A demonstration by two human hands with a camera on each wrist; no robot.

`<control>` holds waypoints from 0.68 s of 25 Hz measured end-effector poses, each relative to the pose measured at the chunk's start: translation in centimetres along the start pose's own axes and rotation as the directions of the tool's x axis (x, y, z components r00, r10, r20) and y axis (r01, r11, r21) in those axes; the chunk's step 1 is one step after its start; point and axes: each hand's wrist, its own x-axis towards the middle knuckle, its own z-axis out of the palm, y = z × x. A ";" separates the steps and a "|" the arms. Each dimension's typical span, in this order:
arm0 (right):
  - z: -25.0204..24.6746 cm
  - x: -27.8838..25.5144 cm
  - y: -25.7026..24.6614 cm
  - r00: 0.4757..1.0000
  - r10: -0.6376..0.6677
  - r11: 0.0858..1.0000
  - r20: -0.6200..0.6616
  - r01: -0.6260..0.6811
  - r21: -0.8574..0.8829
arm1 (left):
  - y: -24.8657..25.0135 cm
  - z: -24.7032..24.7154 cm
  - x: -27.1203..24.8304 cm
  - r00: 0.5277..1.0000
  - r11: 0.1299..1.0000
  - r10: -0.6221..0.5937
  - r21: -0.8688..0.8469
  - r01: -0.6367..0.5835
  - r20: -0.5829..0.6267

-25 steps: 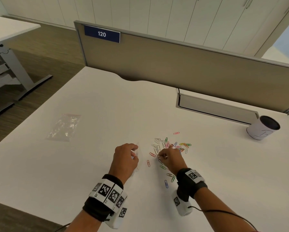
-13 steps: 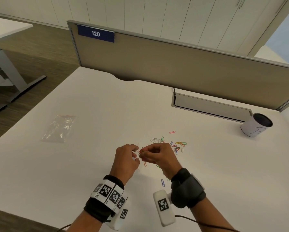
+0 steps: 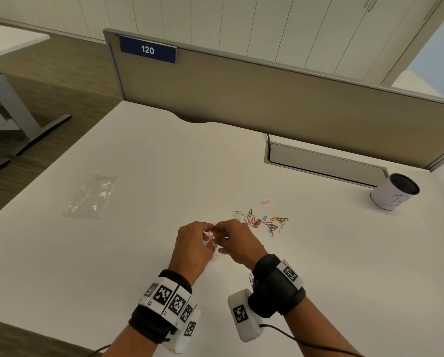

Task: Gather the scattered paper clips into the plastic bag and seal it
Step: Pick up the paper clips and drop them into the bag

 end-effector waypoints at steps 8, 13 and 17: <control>-3.4 -4.0 5.0 0.945 0.076 0.988 -0.317 -0.028 0.154 | -0.2 0.0 0.4 1.000 1.000 -0.002 -0.014 0.002 -0.010; -2.0 -7.2 12.0 0.864 0.484 0.850 -0.136 -0.501 -0.162 | -0.7 0.1 0.4 1.000 1.000 0.001 -0.016 -0.001 -0.018; -0.5 -4.3 10.6 0.896 0.402 0.903 -0.190 -0.422 -0.077 | -0.7 0.2 0.3 1.000 1.000 0.005 -0.005 -0.005 -0.003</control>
